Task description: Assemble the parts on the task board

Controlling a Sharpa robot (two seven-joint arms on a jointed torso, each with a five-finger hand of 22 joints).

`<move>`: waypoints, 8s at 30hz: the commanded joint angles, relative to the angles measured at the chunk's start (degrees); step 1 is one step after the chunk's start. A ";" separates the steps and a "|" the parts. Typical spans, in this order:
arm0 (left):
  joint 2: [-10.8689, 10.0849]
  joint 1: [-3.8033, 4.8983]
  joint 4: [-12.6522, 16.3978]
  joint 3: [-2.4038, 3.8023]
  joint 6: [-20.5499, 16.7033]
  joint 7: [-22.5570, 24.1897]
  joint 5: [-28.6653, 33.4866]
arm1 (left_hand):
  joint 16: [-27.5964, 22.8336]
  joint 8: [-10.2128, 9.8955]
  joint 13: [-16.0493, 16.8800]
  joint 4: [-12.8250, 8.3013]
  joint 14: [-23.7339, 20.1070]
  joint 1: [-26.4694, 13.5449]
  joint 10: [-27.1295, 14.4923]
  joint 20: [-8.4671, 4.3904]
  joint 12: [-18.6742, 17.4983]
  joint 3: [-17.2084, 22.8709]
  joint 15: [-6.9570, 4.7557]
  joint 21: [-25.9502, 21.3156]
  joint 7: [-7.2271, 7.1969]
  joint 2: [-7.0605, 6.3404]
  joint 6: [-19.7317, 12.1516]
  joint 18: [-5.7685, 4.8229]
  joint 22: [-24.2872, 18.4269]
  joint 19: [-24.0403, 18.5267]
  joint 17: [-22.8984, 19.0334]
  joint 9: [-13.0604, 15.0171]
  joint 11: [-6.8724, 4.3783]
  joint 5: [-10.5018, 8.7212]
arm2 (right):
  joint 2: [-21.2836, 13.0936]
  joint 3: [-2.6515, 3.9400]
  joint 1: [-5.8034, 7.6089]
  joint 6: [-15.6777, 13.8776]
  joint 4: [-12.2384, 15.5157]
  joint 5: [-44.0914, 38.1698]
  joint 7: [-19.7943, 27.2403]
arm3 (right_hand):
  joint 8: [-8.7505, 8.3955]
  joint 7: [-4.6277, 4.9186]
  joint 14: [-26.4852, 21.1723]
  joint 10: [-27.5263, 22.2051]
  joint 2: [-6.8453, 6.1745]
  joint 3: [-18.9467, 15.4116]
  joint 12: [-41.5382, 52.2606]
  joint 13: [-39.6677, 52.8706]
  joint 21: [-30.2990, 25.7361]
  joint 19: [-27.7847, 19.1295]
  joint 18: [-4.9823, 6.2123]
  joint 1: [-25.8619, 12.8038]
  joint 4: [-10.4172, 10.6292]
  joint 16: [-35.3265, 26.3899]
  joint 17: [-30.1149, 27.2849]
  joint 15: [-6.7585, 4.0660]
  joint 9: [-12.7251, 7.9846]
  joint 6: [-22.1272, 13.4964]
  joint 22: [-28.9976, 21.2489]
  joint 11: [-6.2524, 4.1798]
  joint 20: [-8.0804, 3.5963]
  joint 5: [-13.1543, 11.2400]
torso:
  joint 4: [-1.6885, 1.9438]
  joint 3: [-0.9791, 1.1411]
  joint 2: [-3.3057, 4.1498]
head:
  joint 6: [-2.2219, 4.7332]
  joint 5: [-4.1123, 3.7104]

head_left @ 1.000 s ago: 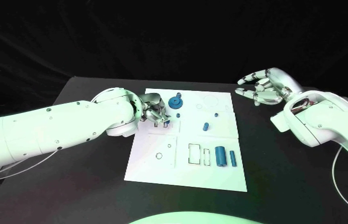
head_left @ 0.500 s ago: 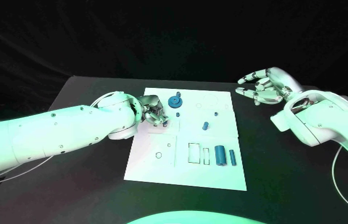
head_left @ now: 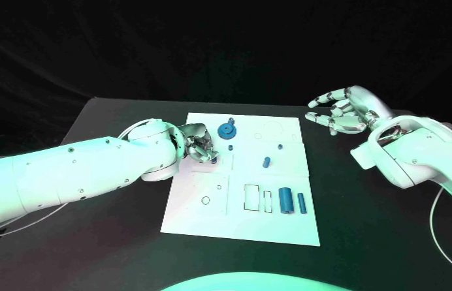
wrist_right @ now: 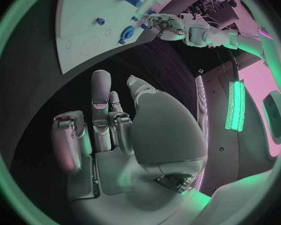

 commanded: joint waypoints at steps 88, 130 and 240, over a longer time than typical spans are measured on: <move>1.58 0.03 -1.87 0.08 5.67 -1.17 1.10 | 0.37 0.14 2.57 -0.68 5.96 -9.25 2.42 -1.22 1.84 -1.82 -1.93 0.68 -2.39 0.01 4.73 -0.98 1.39 0.87 15.05 1.58 -1.59 -0.53 | 0.03 -0.01 -0.43 -0.04 -0.19 0.09 0.80 | 0.31 -0.01 -0.19 4.32 -0.01 0.03 -0.36 13.39 -0.62 5.41 -0.13 -0.98 0.94 0.22 -0.11 -0.21 0.11 0.49 14.49 -0.26 -0.03 0.03 | 0.05 0.00 0.00 | -1.25 -0.25; 1.74 0.03 -2.50 0.19 4.97 -1.26 1.85 | 0.37 -0.75 3.32 -0.36 5.96 -16.68 2.80 -1.19 2.19 -10.97 -1.96 0.82 -2.45 1.68 5.66 -1.07 1.98 1.13 15.05 1.89 -1.63 -0.34 | -0.07 -0.01 -0.43 -0.29 -0.18 0.17 0.98 | 0.33 -0.03 -0.18 4.17 -0.12 -0.21 -0.52 13.23 -0.83 5.28 -0.07 -1.63 1.45 0.23 -0.12 -0.21 0.12 0.46 14.35 -0.27 -0.04 -0.17 | 0.06 0.03 0.00 | -1.58 -0.70; 17.45 10.46 -34.43 -0.43 34.89 -2.32 12.60 | 0.37 -10.28 -7.24 -1.18 5.96 -2.19 -6.66 1.34 -4.48 -14.48 1.10 -1.22 1.35 6.41 1.24 -0.33 -0.97 -0.98 15.05 -5.33 1.79 0.11 | 1.54 -0.07 -1.11 -0.37 -2.69 1.22 1.31 | 0.35 -0.08 -0.17 3.95 -0.11 -0.29 -0.75 13.00 -1.19 5.05 0.03 -1.86 1.78 0.24 -0.14 -0.25 0.12 0.35 14.10 -0.31 -0.07 -0.09 | 0.08 0.01 -0.02 | -0.36 0.53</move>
